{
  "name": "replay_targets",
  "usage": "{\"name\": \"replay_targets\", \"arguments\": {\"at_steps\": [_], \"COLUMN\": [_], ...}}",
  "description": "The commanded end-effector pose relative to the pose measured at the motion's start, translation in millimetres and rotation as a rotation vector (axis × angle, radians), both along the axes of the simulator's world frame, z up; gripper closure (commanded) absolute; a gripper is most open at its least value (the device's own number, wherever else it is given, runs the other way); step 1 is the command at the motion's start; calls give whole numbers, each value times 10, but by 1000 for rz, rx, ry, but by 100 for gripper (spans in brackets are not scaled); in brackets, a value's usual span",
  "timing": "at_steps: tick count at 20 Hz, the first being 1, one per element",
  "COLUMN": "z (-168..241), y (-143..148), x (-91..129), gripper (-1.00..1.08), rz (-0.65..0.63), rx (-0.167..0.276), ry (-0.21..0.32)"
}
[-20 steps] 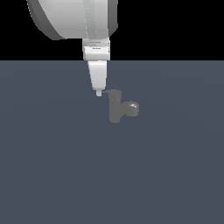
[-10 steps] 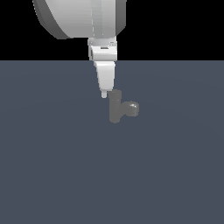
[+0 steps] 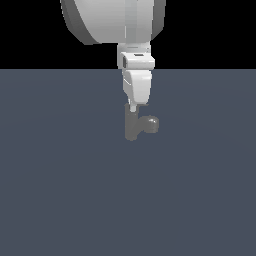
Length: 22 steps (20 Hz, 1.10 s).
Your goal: Turn on the faucet by rotating a designated handle.
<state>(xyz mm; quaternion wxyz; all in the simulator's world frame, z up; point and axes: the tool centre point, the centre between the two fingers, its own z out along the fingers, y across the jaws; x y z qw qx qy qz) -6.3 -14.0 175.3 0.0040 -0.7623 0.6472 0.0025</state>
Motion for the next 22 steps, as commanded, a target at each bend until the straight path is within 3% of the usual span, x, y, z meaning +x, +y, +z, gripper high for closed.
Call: {"name": "replay_targets", "arguments": {"at_steps": [1, 22], "z": [0, -19], "y": [-31, -806], "x": [26, 460], "gripper": [108, 108], "rz": [-1, -41], "rx": [1, -8], "ry": [0, 1]}}
